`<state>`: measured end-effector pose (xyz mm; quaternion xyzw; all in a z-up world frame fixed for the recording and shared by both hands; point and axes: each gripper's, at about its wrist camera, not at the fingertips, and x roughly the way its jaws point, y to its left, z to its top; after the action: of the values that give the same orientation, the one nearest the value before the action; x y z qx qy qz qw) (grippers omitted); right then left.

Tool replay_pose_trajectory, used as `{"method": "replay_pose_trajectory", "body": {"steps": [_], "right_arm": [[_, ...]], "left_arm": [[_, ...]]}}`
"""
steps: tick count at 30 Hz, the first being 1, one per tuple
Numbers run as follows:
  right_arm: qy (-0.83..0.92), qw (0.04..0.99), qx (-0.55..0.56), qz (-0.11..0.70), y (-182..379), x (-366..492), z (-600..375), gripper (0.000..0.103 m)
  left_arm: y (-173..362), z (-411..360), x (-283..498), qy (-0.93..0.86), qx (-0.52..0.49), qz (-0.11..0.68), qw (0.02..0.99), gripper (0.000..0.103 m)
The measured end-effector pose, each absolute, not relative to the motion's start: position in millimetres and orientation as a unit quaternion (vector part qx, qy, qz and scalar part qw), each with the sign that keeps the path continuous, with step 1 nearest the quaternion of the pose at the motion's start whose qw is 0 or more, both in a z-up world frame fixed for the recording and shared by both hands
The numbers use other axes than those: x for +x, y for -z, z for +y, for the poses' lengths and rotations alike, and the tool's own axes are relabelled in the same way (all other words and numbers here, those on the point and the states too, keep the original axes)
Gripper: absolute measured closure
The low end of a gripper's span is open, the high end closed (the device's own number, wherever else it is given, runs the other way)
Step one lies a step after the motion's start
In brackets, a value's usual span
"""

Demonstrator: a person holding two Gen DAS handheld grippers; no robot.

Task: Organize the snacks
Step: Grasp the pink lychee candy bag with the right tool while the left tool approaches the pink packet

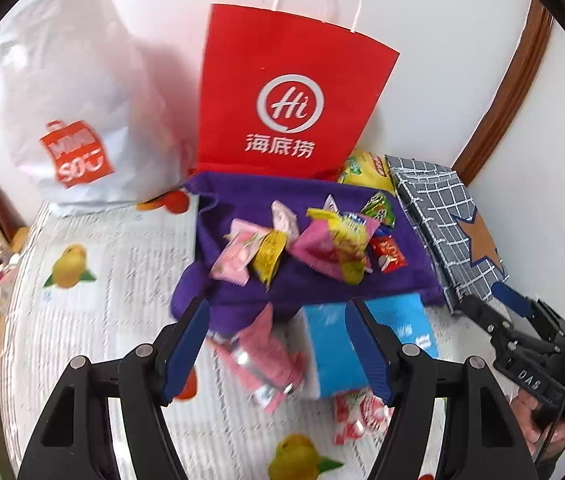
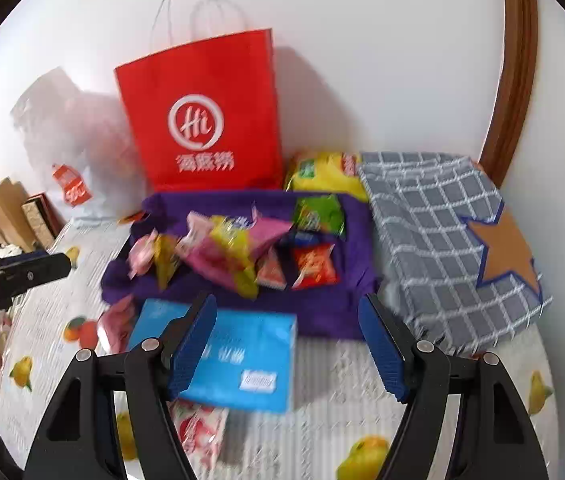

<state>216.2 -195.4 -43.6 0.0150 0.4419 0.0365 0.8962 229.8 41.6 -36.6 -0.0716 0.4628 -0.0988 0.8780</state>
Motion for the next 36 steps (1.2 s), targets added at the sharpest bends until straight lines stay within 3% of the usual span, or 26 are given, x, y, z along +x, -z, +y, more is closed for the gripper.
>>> {"method": "replay_pose_trajectory", "body": {"steps": [13,25,30,36], "right_arm": [[-0.065,0.866,0.011,0.496,98.8,161.8,-154.8,0.030],[-0.088,0.828,0.037,0.553,156.3,169.2,-132.8,0.030],[-0.069,0.836,0.006,0.545,162.0,168.0,-115.6,0.022],[-0.037,0.846,-0.013,0.531,165.0,165.6,-107.0,0.023]], "left_arm": [[48.9,72.1,173.7,0.091,-0.088,0.467,0.875,0.035],[81.5,87.7,176.3,0.099,-0.105,0.484,0.863,0.035],[89.4,88.8,182.1,0.101,-0.111,0.490,0.859,0.035],[97.6,85.5,184.6,0.101,-0.114,0.496,0.855,0.035]]}}
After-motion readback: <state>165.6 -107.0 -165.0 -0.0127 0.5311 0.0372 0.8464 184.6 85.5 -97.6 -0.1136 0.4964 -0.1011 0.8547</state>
